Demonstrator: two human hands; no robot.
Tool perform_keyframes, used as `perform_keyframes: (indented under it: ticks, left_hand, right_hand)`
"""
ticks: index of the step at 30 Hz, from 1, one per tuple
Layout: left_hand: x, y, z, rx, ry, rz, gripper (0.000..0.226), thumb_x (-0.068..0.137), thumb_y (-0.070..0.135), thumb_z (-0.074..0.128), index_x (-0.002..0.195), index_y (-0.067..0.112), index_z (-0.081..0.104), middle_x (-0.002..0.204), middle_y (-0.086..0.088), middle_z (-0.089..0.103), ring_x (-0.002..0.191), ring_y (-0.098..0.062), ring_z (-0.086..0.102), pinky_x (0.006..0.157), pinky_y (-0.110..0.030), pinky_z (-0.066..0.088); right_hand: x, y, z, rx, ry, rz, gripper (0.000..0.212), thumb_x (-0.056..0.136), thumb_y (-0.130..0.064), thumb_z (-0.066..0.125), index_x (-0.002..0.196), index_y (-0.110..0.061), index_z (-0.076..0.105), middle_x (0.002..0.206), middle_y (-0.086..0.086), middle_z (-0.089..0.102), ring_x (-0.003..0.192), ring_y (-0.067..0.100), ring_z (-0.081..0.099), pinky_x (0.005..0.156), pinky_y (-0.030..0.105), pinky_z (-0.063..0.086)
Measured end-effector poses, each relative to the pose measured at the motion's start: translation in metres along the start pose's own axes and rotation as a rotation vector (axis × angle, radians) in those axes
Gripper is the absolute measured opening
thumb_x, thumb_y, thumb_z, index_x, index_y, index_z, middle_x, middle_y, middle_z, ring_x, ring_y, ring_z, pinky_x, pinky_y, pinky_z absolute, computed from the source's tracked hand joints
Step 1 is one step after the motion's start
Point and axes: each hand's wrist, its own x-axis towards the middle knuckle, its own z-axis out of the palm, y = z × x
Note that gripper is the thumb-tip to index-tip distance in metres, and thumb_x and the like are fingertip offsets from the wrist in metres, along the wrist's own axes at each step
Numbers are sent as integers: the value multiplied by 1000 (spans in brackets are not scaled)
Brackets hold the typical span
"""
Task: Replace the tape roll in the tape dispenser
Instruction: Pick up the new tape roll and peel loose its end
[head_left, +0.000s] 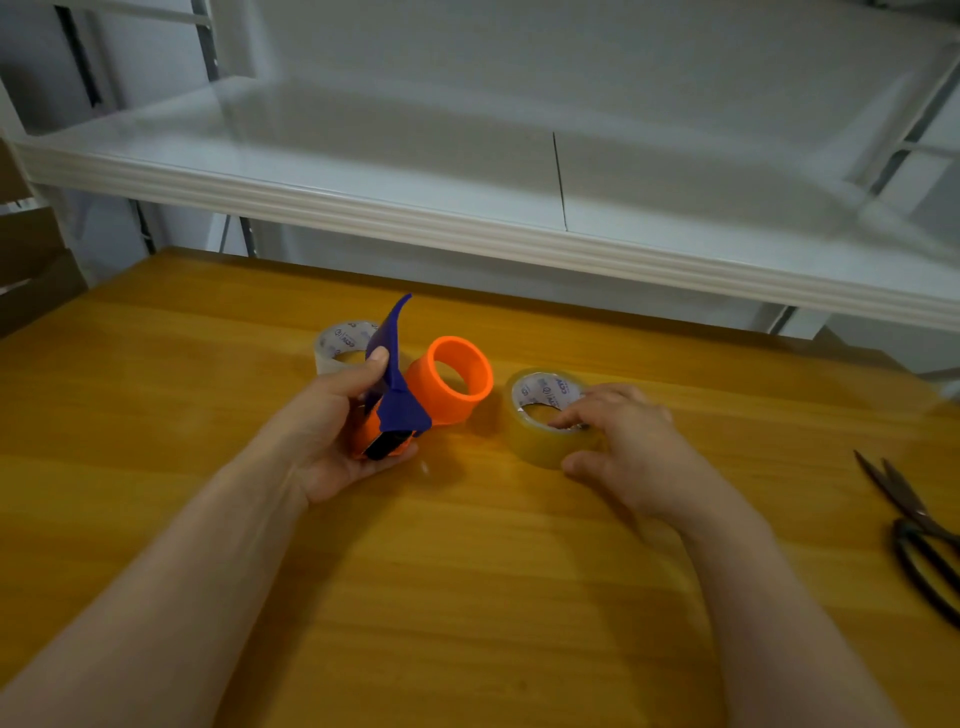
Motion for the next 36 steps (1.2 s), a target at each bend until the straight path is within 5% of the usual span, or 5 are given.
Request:
perform_keyframes:
  ticks: [20,23,26,33,36]
  left_hand:
    - [6,-9,0,366,25,143,34,100,42,52,95,12,66,93,-11,66,84,-27,60,82,-41,47]
    - [6,-11,-1,440,16,172,35,97,45,55,78,24,75,91,-5,76,90,-25,67,87,-41,47]
    - [6,-11,-1,510,46,221,30,97,43,54,101,21,75,106,-5,76,103,-26,67,86,-37,47]
    - [1,-8,1,621,78,300,53,95,65,43,68,27,69,80,0,71,82,-24,66,75,-37,46]
    - [0,-8,0,598,-13,312,40,96,50,57,67,29,75,79,1,74,86,-29,70,80,-39,50]
  right_hand:
    - [2,-18,2,133,399,9,29,90,-32,68,118,-25,64,124,-2,63,123,20,47,100,44,32]
    - [1,-23,3,127,412,-17,28,90,-34,68,117,-26,64,123,-4,63,123,20,47,100,43,32]
    - [0,-27,4,128,406,-42,28,90,-34,68,118,-27,64,122,-6,63,123,18,46,101,44,31]
    - [0,-32,6,102,365,-61,33,92,-36,65,124,-28,62,128,-8,61,126,14,43,105,41,28]
    - [0,-34,6,92,369,-66,33,92,-36,65,123,-28,62,128,-8,61,127,14,42,104,39,26]
